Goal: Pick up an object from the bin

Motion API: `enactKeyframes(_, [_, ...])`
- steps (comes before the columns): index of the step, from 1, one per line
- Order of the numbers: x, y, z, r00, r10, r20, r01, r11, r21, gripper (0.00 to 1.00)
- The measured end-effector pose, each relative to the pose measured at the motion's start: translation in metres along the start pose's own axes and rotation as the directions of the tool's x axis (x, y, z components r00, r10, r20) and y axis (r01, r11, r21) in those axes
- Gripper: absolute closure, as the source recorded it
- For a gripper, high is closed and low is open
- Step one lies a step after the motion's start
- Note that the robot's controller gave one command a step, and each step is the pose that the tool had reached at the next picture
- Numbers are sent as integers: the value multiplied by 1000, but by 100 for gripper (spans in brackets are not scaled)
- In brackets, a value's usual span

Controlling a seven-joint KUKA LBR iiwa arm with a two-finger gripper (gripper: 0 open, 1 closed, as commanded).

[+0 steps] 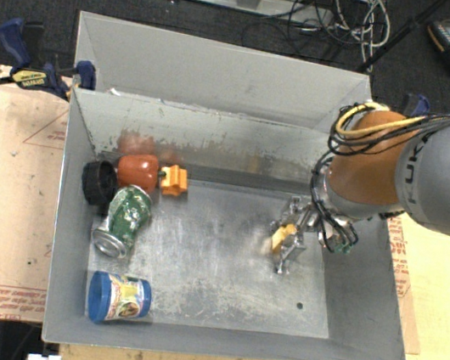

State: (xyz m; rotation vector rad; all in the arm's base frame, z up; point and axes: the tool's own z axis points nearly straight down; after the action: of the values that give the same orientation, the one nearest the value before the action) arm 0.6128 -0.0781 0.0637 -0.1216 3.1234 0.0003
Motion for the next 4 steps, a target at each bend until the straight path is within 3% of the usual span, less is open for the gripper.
enactKeyframes(4, [1,0,-11,1000,-4,-7,4,1000,-1,100])
